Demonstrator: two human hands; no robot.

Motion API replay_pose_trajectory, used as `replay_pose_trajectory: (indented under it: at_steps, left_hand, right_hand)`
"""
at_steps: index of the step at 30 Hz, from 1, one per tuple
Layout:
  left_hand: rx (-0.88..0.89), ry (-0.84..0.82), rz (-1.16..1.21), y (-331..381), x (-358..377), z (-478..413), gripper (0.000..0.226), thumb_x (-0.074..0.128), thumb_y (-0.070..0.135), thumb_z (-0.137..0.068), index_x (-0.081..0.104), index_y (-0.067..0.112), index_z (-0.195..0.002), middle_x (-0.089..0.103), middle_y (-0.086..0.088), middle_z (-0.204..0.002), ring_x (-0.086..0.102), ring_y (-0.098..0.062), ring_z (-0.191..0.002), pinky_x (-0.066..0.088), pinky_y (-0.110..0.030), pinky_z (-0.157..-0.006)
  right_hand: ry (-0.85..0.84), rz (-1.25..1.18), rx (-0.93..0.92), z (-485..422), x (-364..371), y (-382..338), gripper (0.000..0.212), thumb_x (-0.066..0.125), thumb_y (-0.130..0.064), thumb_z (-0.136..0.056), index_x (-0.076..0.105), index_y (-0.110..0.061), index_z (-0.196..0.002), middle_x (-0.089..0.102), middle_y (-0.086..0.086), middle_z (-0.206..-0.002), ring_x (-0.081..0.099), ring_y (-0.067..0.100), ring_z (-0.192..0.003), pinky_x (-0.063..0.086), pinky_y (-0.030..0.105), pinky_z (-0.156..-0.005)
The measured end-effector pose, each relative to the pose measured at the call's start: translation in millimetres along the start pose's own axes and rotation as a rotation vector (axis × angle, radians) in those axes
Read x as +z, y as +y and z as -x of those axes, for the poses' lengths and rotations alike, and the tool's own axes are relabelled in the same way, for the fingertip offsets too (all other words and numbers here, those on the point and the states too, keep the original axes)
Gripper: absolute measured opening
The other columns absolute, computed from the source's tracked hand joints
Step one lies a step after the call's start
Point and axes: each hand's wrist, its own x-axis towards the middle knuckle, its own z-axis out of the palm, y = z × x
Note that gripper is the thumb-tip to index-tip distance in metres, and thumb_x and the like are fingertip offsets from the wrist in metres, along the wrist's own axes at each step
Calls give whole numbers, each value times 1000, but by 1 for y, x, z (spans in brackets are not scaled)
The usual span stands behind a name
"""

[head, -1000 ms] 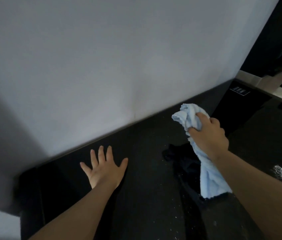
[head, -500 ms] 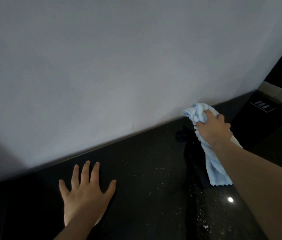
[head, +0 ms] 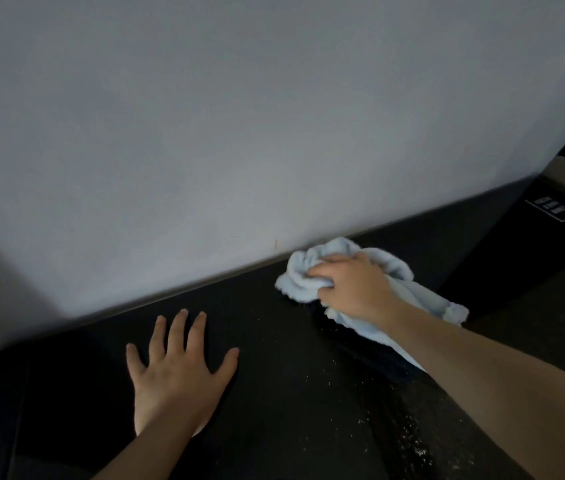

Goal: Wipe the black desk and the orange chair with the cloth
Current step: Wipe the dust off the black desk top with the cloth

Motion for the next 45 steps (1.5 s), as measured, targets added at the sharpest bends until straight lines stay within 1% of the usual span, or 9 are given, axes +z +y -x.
replay_pose_trajectory:
  at_steps: [2,4,8,17,21,26,34,41,45]
  left_hand:
    - [2,2,2,0,-1,-1,85,1,76,-74,-1,35,-148,-4,8,-158,-10,-19,-145,1,-52,-115]
    - [3,-4,2,0,-1,-2,84,1,76,-74,-2,35,-148,-4,8,-158,-10,-20,-145,1,-53,-115]
    - [7,-5,0,-1,-2,-1,85,0,75,-73,-4,34,-148,-6,8,-158,-11,-20,-145,-1,-53,-115]
    - [0,11,80,-2,-2,-1,67,6,63,-86,1,36,-148,-3,10,-158,-11,-17,-145,-4,-51,-115]
    - [-24,54,223,-5,-4,-3,50,15,42,-97,16,38,-147,7,15,-157,-5,-11,-145,-6,-46,-116]
    - [-39,100,255,-6,-1,-4,48,26,34,-97,22,36,-146,12,16,-156,-1,-9,-145,-4,-44,-116]
    - [-39,115,261,-6,1,-4,49,25,35,-97,22,34,-146,13,15,-156,-1,-9,-145,-4,-46,-116]
    - [-41,146,320,-6,2,-3,50,28,30,-96,22,30,-146,21,14,-154,4,-10,-145,-3,-45,-116]
    - [-29,150,355,-7,1,-3,50,32,24,-95,25,30,-145,26,12,-152,6,-11,-145,-4,-46,-116]
  right_hand:
    - [-30,-439,-86,8,-11,6,36,60,-35,-80,61,-35,-116,60,-5,-115,60,21,-92,48,33,-76]
    - [280,-44,60,-10,-30,24,39,50,-40,-83,50,-43,-122,55,-4,-124,55,25,-99,46,40,-81]
    - [131,272,365,-29,-23,27,49,42,-42,-83,28,-47,-129,32,-1,-138,35,39,-122,32,63,-93]
    - [-60,185,-182,14,-2,-5,42,55,-31,-82,56,-39,-123,49,-9,-128,45,19,-118,40,37,-95]
    - [109,146,-331,-17,-16,-47,44,55,-31,-81,51,-42,-124,54,-7,-127,53,22,-113,42,41,-92]
    - [-14,341,-161,-32,35,-92,50,48,-41,-84,35,-49,-131,29,-7,-146,19,34,-135,17,66,-102]
    - [-277,314,-423,35,4,-54,37,56,-31,-82,58,-36,-119,50,-7,-126,43,19,-117,36,35,-94]
    - [-111,320,-108,-27,15,-96,54,32,-65,-72,42,-52,-123,31,-11,-141,18,32,-134,16,66,-98]
    - [-36,405,-214,9,38,-86,36,51,-37,-82,51,-43,-118,32,-9,-137,24,30,-128,23,58,-101]
